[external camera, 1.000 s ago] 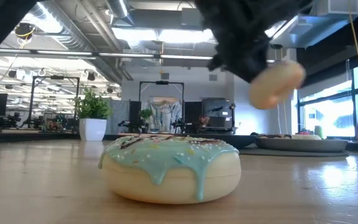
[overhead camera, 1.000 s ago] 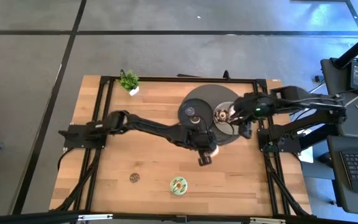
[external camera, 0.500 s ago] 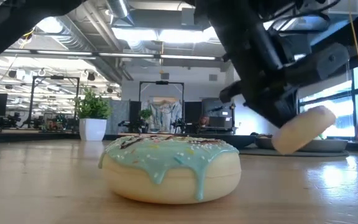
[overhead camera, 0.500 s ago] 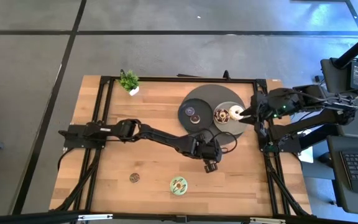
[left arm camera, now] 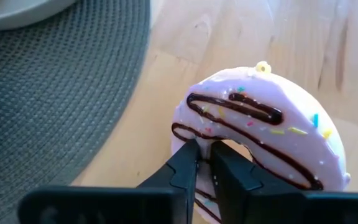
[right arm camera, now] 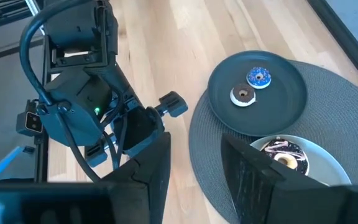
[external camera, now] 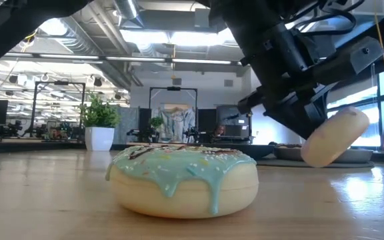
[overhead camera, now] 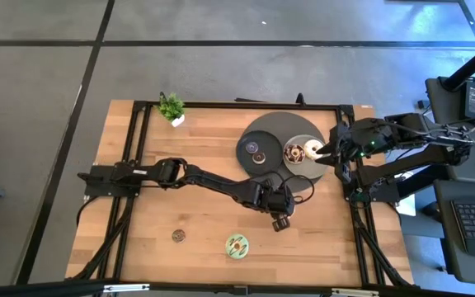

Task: Pick & Place donuts
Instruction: Put the large purple donut on the gray plate

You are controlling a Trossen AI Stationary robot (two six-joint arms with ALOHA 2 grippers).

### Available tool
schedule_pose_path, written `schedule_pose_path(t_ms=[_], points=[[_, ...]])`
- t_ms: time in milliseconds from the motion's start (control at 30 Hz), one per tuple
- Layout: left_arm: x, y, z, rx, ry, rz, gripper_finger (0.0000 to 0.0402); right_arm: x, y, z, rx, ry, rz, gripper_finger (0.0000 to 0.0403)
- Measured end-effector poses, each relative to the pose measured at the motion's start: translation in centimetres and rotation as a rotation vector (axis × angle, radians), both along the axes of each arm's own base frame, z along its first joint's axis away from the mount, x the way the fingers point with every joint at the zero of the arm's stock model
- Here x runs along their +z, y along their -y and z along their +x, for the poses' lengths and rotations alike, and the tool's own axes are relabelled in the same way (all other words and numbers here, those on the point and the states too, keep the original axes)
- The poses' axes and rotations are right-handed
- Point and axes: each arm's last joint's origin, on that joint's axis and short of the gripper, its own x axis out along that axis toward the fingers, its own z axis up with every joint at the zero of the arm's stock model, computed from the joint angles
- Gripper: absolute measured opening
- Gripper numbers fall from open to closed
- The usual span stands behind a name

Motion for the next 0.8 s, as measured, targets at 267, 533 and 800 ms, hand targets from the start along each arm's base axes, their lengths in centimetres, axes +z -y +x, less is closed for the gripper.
schedule_pose_path(t_ms=[267,533,800], points=[[0.0,0.1,0.0,-0.031,-0.010,-0.046,0.0070,-0.2,-0.1,0.5,0.000,-0.016,-0.001,0.0143],[-0.1,0.3,-0.1,-0.034,-0.016,-0.056,0.0120,-0.5,-0.1,1.3,-0.012,-0.043,0.008,0.0143],[2.1,-0.2,-2.3,0.007,-0.159,0.000,0.0145,-2.2,-1.0,1.7,-0.040,-0.139,0.090,0.0143]])
